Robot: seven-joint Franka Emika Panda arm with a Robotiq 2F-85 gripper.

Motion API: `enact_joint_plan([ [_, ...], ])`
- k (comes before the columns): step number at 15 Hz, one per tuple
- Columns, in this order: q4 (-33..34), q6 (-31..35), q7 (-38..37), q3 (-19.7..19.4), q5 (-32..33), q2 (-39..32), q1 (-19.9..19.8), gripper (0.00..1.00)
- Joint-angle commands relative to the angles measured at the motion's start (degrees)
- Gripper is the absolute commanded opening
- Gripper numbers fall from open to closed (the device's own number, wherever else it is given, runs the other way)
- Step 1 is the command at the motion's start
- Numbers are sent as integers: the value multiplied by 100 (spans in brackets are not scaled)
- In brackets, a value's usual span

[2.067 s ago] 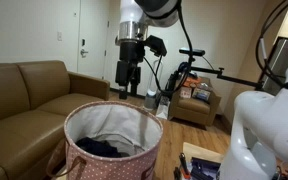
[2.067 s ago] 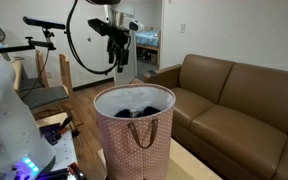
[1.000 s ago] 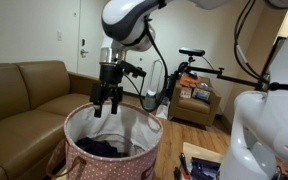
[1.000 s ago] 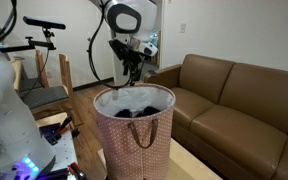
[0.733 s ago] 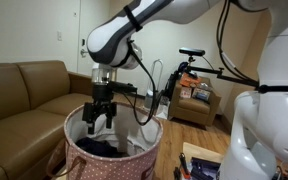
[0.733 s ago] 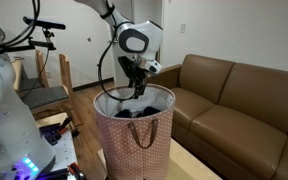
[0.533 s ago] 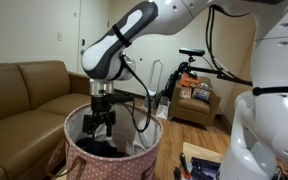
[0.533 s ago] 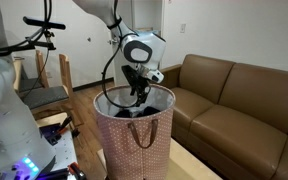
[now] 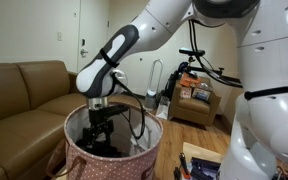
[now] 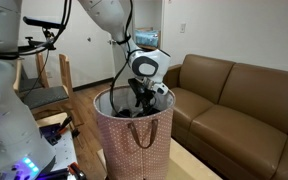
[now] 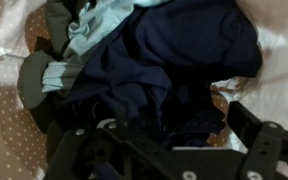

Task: Pull out the dark blue clothing from the pink laundry bag

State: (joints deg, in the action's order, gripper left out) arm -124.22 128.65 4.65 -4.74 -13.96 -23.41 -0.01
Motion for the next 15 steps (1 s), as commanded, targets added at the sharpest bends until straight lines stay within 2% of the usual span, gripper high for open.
enact_joint_plan([
  [1, -63, 324, -334, 92, 201, 36, -74, 100],
  [6, -11, 853, -252, 145, 139, -407, -185, 100],
  [14, 143, 791, -101, 301, 105, -1200, -438, 100],
  [15, 182, 776, 3, 380, 21, -1262, -524, 75],
])
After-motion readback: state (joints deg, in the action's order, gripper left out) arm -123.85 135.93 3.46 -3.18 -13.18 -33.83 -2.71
